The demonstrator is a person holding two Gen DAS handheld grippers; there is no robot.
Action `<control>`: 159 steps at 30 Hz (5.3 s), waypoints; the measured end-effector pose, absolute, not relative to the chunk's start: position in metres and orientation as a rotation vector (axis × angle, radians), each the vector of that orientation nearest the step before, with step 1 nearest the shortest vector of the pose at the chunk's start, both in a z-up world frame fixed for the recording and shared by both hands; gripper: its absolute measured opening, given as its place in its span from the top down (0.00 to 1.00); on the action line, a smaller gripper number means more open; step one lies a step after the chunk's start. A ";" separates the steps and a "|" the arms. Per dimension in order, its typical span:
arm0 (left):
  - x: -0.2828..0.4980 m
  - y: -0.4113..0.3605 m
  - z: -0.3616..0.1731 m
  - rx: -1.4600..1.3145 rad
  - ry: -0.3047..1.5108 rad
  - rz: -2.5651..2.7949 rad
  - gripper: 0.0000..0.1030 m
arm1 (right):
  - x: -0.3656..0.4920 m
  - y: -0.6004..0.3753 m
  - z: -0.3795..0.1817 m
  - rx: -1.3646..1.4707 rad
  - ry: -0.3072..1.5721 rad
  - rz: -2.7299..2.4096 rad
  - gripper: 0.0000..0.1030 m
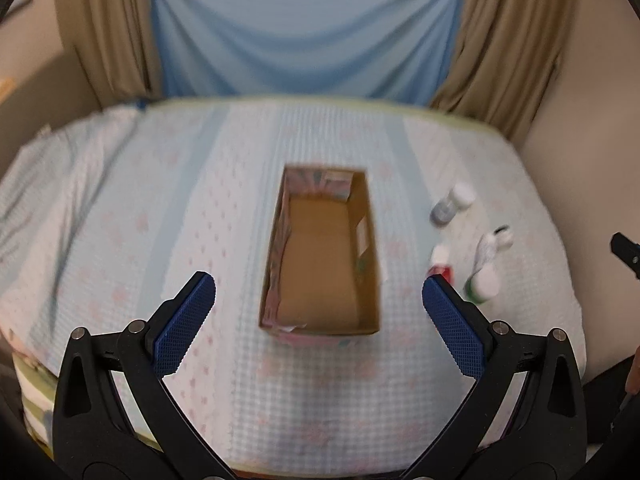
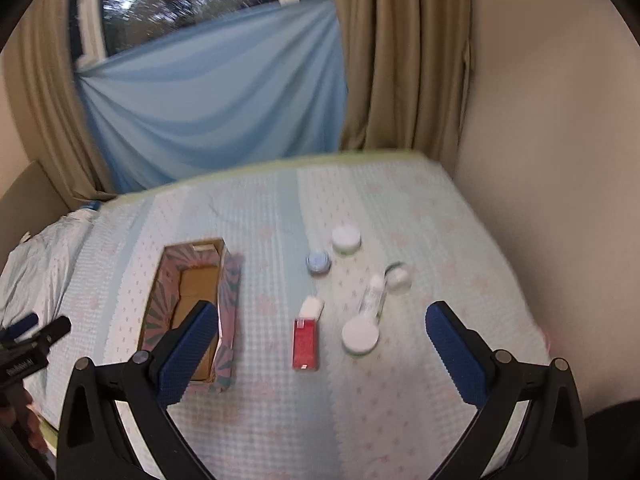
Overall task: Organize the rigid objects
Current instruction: 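Grasp the red carton with the right gripper while the left gripper grips the brown box flap, then carry the red carton with the right gripper and drop it into the brown box, then move the right gripper back and grasp the green jar by its white lid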
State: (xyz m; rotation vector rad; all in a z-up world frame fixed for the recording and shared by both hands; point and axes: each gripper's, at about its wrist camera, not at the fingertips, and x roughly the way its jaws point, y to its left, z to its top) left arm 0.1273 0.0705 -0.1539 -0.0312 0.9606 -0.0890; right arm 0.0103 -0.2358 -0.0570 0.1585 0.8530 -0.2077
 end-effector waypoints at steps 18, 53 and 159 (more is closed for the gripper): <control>0.247 0.144 -0.397 -0.219 1.466 -0.254 0.09 | 0.119 -0.224 -0.264 0.424 1.203 -0.261 0.00; 0.247 0.148 -0.465 -0.201 1.608 -0.352 0.75 | 0.166 -0.233 -0.408 0.290 1.443 -0.226 0.62; 0.232 0.151 -0.455 -0.186 1.540 -0.402 0.75 | 0.141 -0.257 -0.153 0.296 1.182 -0.255 0.00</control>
